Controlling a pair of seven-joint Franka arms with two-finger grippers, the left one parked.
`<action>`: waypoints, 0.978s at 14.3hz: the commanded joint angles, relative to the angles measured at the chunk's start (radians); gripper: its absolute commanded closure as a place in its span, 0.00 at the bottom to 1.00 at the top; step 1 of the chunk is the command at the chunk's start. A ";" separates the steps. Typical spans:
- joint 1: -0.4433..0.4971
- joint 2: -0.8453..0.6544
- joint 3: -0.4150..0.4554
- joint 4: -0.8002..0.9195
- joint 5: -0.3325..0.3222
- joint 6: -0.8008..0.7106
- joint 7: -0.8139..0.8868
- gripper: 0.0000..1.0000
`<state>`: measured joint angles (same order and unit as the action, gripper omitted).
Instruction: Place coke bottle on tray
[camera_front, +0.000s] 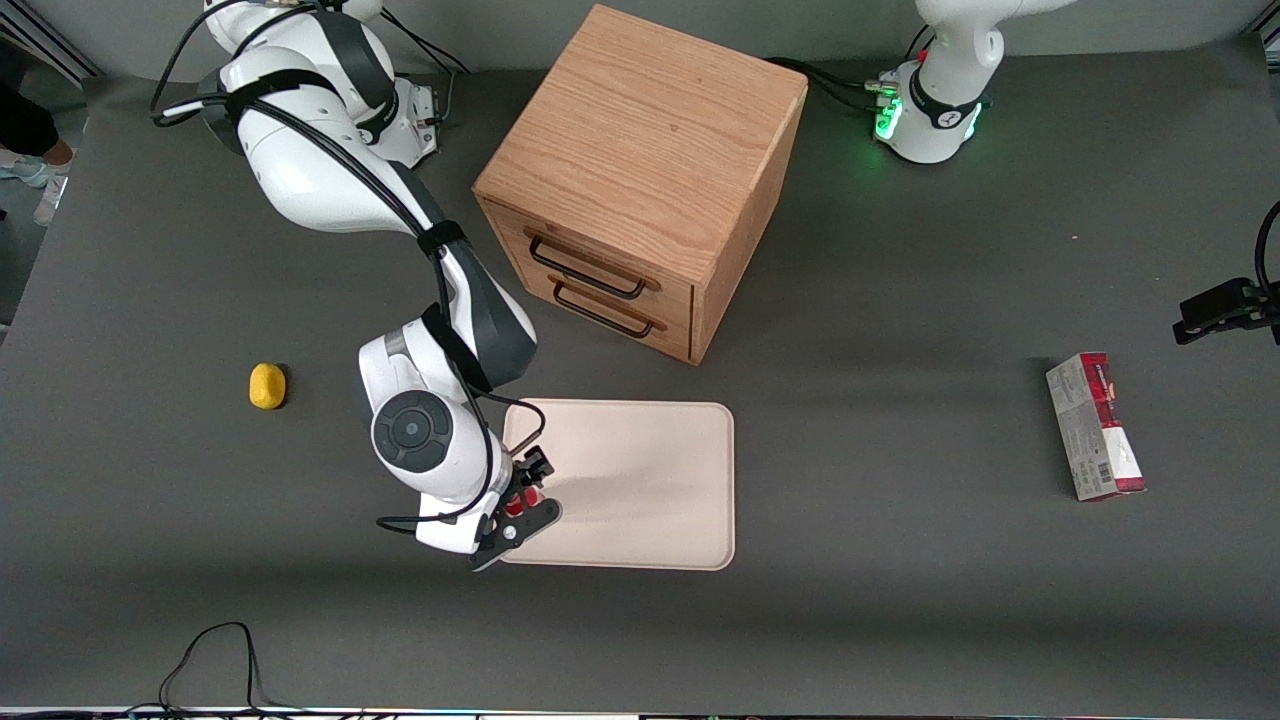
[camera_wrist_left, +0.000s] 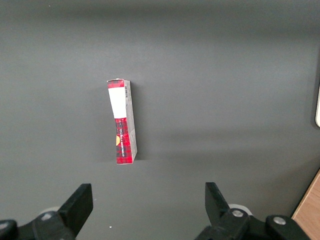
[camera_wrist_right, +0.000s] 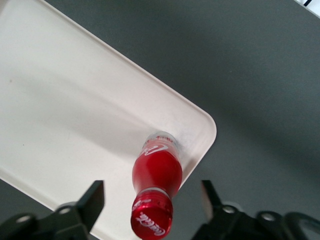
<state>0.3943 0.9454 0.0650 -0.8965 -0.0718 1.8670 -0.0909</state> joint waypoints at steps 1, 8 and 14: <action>-0.002 -0.051 -0.001 0.011 -0.011 -0.038 -0.010 0.00; 0.000 -0.293 -0.002 0.008 -0.028 -0.432 -0.010 0.00; -0.009 -0.520 -0.062 -0.088 -0.025 -0.626 -0.010 0.00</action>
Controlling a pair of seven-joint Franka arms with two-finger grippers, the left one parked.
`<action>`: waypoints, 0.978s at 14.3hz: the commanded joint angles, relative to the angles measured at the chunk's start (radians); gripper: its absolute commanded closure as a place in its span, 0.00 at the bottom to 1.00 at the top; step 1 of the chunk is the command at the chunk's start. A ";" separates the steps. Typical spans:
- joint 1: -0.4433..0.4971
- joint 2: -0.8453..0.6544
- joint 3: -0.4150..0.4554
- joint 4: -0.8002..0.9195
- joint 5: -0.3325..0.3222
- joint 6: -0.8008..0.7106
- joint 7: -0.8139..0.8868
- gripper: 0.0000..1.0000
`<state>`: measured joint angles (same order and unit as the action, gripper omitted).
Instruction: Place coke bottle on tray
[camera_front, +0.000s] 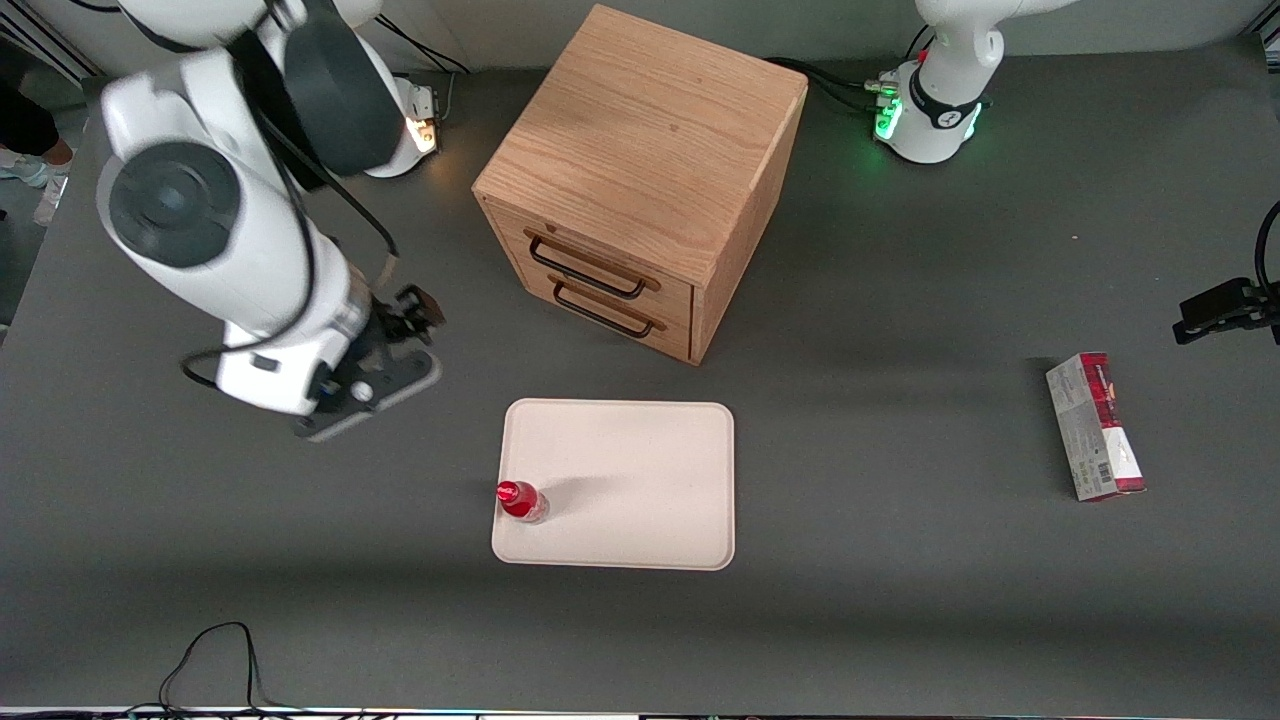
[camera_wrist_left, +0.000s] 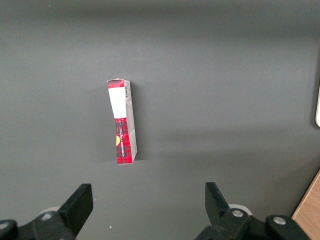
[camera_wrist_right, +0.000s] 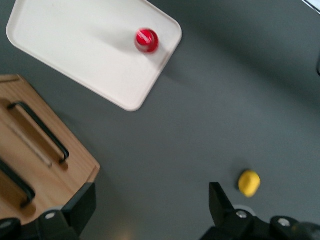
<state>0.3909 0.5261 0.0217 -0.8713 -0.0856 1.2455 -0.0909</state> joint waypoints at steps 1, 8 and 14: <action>-0.032 -0.150 -0.019 -0.177 -0.003 0.006 -0.012 0.00; -0.269 -0.486 -0.017 -0.656 0.101 0.302 -0.018 0.00; -0.357 -0.546 -0.055 -0.767 0.098 0.430 -0.004 0.00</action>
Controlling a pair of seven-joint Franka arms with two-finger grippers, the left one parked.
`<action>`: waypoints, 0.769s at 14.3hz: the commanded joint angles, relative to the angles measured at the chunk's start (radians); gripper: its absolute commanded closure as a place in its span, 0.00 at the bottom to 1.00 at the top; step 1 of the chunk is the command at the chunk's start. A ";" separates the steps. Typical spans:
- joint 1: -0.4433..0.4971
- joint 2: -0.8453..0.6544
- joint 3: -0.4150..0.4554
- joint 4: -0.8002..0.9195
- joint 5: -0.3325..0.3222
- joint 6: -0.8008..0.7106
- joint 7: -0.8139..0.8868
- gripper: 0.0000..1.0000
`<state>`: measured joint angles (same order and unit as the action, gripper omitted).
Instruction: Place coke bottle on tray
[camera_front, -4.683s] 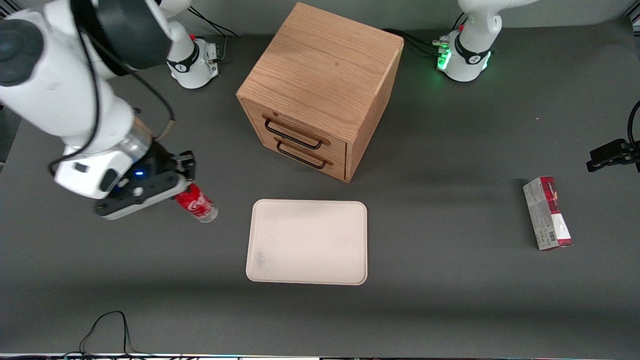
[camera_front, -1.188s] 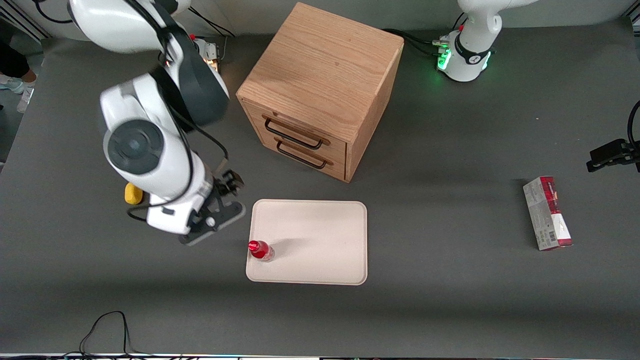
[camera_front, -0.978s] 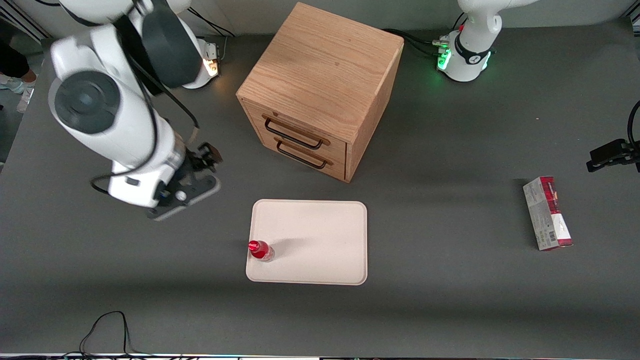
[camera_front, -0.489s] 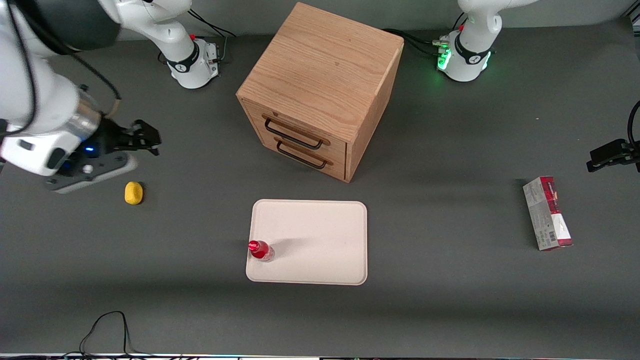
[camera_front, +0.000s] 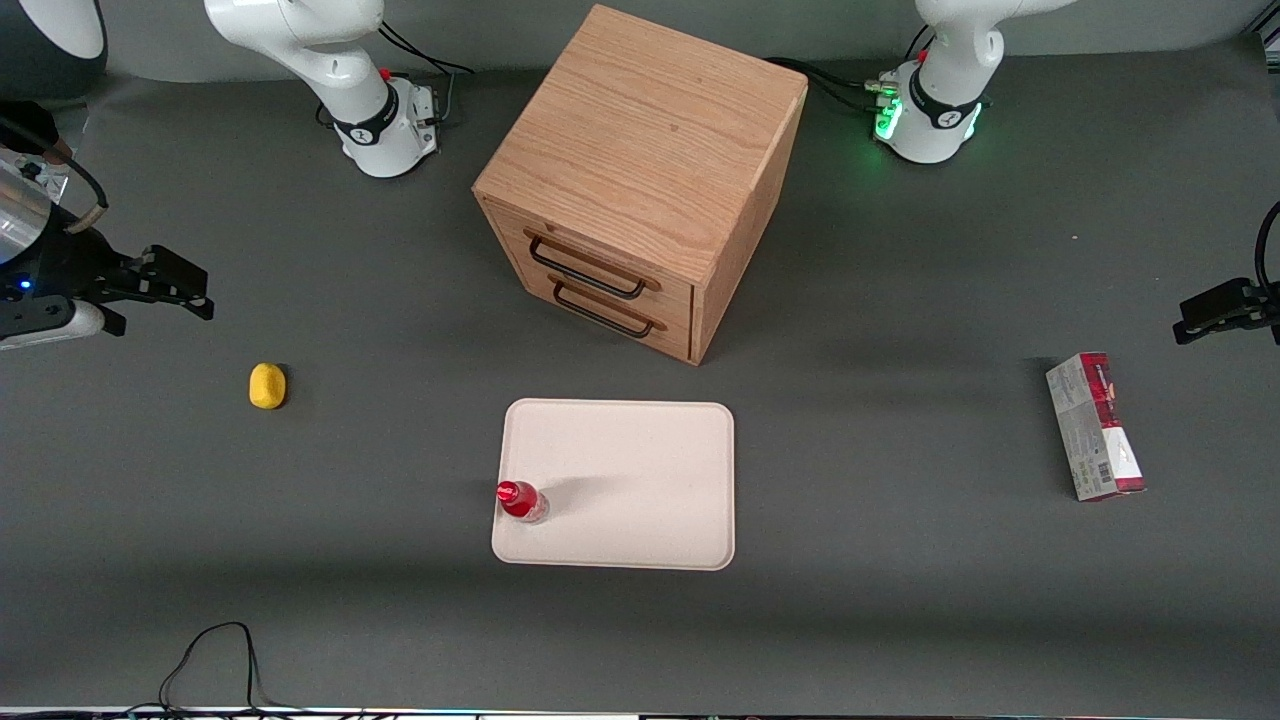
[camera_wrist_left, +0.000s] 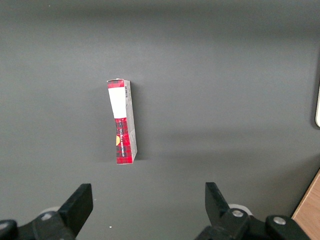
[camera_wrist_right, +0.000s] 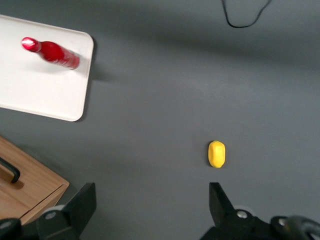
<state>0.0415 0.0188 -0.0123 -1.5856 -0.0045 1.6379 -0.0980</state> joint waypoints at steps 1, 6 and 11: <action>-0.008 -0.040 -0.037 -0.053 0.017 0.042 0.021 0.00; -0.006 -0.051 -0.071 -0.071 0.012 0.025 0.034 0.00; 0.000 -0.037 -0.067 -0.004 -0.008 -0.016 0.024 0.00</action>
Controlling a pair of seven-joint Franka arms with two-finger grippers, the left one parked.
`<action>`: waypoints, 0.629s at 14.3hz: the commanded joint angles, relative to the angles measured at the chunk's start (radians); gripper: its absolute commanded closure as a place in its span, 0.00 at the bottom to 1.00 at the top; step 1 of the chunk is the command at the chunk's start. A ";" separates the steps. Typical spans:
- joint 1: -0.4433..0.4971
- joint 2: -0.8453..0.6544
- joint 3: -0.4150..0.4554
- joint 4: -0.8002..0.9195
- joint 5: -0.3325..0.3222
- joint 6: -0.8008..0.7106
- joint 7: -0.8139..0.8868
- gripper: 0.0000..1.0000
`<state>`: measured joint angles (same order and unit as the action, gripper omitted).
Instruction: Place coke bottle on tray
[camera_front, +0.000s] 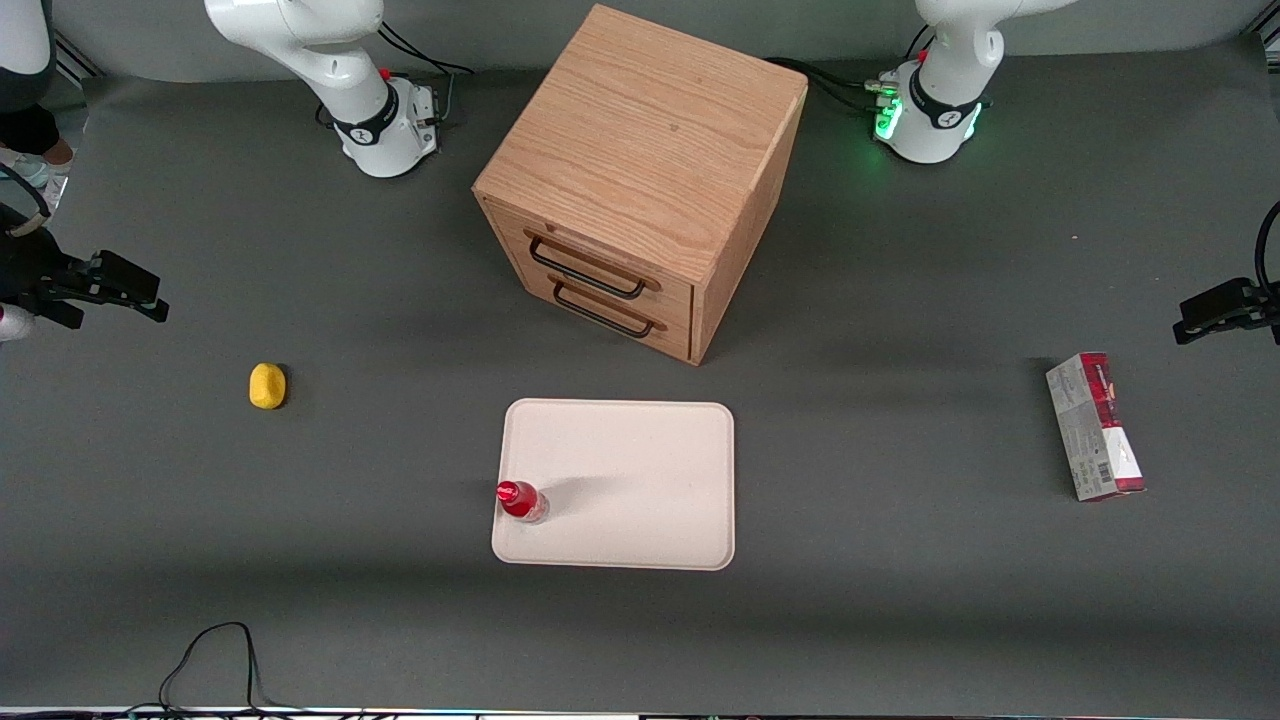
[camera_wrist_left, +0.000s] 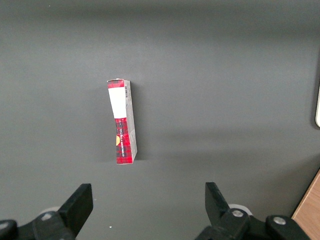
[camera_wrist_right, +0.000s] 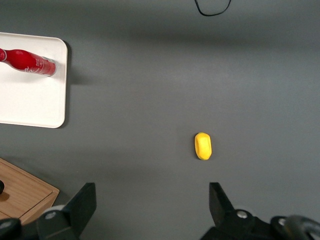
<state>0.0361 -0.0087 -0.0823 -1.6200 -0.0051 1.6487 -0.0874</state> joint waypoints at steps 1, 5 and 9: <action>0.004 0.006 0.006 0.057 -0.010 -0.049 0.014 0.00; 0.036 0.021 0.000 0.068 -0.029 -0.075 0.003 0.00; 0.036 0.019 -0.004 0.068 -0.029 -0.107 0.011 0.00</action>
<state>0.0604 -0.0001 -0.0758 -1.5807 -0.0192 1.5649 -0.0877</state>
